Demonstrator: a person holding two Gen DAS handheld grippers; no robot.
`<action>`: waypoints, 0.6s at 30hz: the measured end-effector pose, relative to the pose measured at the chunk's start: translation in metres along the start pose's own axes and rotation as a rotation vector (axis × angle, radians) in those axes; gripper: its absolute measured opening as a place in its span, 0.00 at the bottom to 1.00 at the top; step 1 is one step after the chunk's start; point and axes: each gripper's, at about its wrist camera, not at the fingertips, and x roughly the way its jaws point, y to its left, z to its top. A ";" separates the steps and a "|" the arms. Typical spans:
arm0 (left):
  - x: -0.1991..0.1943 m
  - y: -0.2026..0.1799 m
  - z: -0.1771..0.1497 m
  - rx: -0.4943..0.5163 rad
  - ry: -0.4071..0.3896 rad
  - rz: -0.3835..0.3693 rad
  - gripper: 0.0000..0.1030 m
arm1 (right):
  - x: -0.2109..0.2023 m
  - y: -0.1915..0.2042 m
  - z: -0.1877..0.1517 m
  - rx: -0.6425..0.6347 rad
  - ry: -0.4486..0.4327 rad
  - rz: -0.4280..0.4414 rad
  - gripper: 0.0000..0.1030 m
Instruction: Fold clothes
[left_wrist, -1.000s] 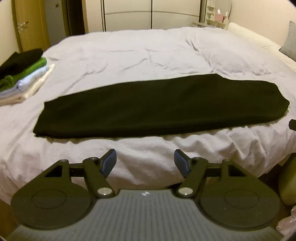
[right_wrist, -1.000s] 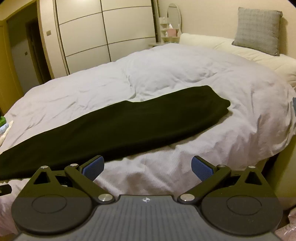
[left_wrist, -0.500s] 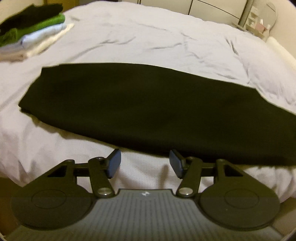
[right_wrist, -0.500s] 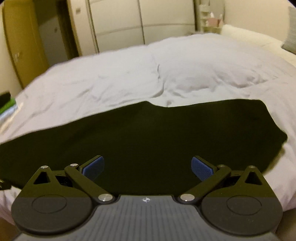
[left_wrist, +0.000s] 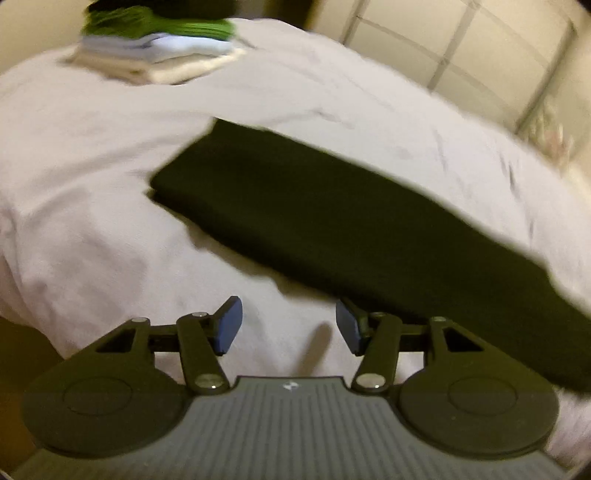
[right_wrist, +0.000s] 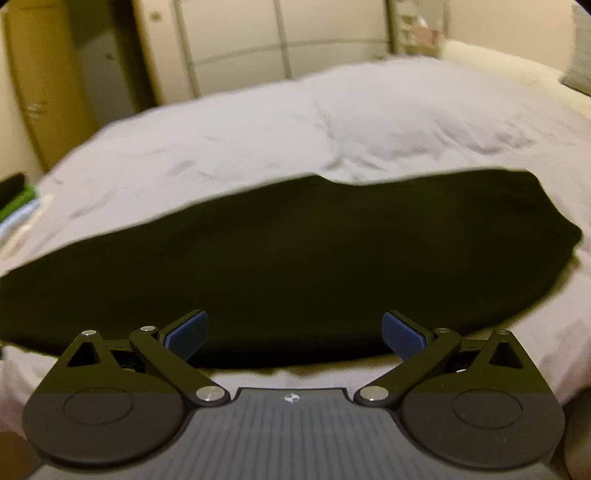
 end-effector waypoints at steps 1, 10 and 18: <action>0.003 0.010 0.005 -0.049 -0.010 -0.014 0.50 | 0.003 0.001 0.002 -0.003 0.002 0.004 1.00; 0.036 0.065 0.024 -0.376 -0.068 -0.128 0.49 | 0.046 0.006 0.025 -0.023 0.049 -0.024 1.00; 0.056 0.055 0.035 -0.407 -0.132 -0.120 0.11 | 0.071 -0.006 0.029 0.022 0.079 -0.025 1.00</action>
